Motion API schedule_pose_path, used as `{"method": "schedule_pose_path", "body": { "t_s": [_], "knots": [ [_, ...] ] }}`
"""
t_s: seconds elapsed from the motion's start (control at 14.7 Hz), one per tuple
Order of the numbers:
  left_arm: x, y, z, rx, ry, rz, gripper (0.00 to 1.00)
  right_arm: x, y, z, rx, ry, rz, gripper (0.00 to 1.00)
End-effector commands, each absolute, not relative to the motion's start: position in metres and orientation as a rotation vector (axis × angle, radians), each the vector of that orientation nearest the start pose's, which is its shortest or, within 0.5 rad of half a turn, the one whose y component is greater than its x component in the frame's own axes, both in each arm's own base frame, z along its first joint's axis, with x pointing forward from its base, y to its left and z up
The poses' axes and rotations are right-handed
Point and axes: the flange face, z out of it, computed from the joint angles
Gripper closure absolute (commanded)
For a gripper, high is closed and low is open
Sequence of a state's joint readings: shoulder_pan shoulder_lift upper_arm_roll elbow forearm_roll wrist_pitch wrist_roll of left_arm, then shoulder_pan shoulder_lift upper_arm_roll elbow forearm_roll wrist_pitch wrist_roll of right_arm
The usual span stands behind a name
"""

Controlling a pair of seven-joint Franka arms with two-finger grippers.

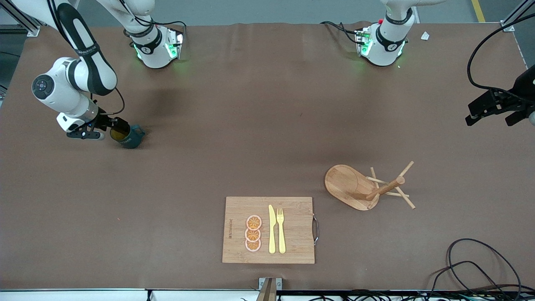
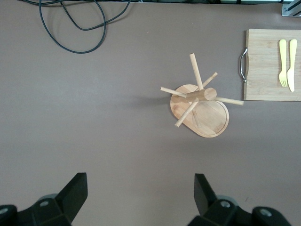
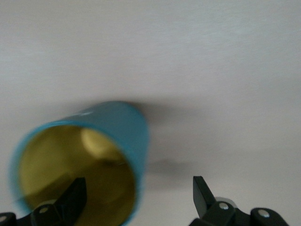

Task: Transfer cup from left to right arm and place
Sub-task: 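Slide the teal mug away from the stand with the right gripper, then open the right gripper and withdraw it from the mug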

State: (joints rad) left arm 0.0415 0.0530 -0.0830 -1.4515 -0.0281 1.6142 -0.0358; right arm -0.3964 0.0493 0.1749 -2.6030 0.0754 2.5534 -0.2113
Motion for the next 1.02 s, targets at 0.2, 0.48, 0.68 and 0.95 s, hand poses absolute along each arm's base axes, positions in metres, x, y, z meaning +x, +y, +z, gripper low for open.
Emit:
{"method": "schedule_pose_path", "body": {
  "t_s": [0.2, 0.48, 0.68, 0.95],
  "knots": [
    [0.572, -0.022, 0.662, -3.171, 0.008, -0.169, 0.0, 0.424, -0.078, 0.281, -2.982, 0.028, 0.134, 0.0],
    [0.573, -0.028, 0.659, -3.085, 0.049, -0.163, 0.0, 0.438, -0.086, 0.32, -2.96, -0.028, 0.149, 0.0],
    [0.571, -0.029, 0.659, -3.098, 0.049, -0.146, 0.0, 0.447, -0.08, 0.369, -2.99, -0.044, 0.047, 0.0],
    [0.571, -0.029, 0.659, -3.099, 0.047, -0.139, 0.0, 0.489, -0.084, 0.476, -2.997, -0.038, 0.001, 0.0]
  ]
}}
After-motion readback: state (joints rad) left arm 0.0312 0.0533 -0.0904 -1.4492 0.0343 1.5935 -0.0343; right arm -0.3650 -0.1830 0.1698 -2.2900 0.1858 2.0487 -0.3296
